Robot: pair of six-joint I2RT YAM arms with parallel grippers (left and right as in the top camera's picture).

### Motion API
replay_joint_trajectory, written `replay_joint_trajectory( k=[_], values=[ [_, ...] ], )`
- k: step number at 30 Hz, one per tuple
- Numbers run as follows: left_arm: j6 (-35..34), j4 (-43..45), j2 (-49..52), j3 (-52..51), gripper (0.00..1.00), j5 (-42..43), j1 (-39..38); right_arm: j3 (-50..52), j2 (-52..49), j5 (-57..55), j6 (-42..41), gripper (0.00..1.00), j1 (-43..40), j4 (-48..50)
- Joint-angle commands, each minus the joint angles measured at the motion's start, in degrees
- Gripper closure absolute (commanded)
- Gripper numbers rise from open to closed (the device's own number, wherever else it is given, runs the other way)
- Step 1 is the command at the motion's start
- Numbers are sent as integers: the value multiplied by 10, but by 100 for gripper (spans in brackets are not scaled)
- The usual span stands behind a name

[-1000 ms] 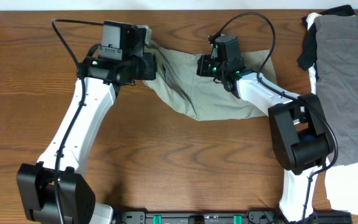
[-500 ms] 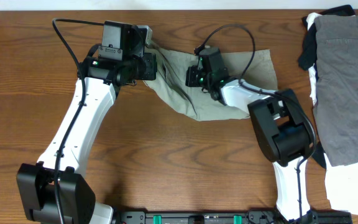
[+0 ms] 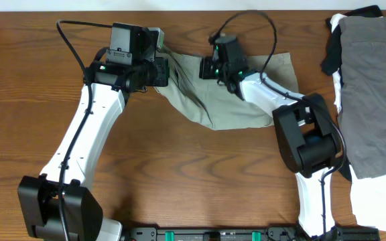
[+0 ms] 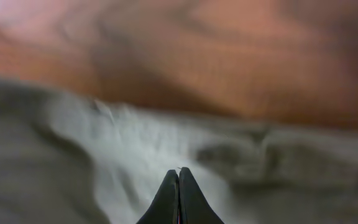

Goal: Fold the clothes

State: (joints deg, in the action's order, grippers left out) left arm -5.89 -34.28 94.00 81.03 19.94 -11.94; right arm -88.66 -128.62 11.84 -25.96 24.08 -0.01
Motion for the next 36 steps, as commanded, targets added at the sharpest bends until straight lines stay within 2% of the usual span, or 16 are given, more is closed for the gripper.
replay_joint_trajectory(
  k=[1,8,18,25,29,36],
  values=[
    [10,0,-13,5,92,0,0,-8,12,-9,17,99,-7,-7],
    [10,1,-13,5,92,0,0,-8,-24,-22,18,99,7,0],
    [20,-2,-13,5,92,0,0,-8,-106,-47,27,99,14,82],
    [45,-17,-13,8,93,-1,0,-14,-64,-9,57,99,14,93],
    [51,-24,-13,11,93,-1,0,-14,9,-11,69,99,7,19],
    [62,-30,-14,14,94,-1,0,-14,113,-8,67,99,-8,-245]
  ],
)
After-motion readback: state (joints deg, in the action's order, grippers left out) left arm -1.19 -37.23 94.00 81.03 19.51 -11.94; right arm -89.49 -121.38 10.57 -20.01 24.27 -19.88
